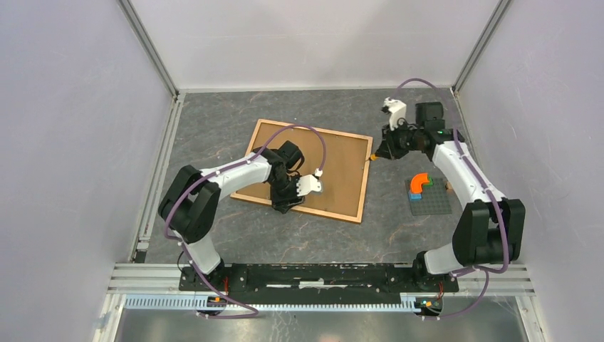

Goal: Take the photo out of the frame

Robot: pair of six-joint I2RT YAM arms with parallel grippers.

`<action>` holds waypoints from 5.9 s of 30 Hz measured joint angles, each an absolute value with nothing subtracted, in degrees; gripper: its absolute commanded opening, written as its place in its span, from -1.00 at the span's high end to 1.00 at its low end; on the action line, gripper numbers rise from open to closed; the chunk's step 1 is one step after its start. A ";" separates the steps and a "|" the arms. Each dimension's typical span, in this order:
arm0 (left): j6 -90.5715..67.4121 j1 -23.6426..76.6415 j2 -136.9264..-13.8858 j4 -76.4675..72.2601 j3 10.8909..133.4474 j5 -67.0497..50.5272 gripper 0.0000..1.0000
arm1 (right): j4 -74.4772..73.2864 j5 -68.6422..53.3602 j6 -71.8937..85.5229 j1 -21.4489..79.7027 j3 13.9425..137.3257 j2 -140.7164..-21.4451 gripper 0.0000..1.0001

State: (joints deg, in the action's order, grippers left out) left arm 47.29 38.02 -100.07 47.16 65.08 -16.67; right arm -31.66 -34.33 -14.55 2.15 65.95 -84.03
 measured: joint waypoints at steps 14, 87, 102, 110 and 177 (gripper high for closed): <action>41.34 39.94 -97.80 43.75 65.65 -15.92 -0.88 | -36.05 -16.58 -22.74 16.27 66.81 -83.48 1.00; 39.97 47.77 -100.14 32.60 62.43 -12.08 -0.90 | -25.67 -9.58 -22.85 18.35 63.90 -87.92 1.00; 39.97 47.79 -100.14 32.56 62.43 -12.08 -0.91 | -24.01 -4.05 -20.78 20.99 62.59 -87.15 1.00; 39.97 47.79 -100.27 31.94 62.43 -11.97 -0.91 | -22.59 1.50 -21.06 22.52 62.06 -87.15 1.00; 38.30 47.92 -99.24 30.33 61.04 -12.19 -1.00 | -21.06 -11.49 -18.20 16.69 62.87 -88.42 1.00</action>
State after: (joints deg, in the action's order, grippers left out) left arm 38.30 47.92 -99.24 30.33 61.04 -12.19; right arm -21.06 -11.49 -18.20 16.69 62.87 -88.42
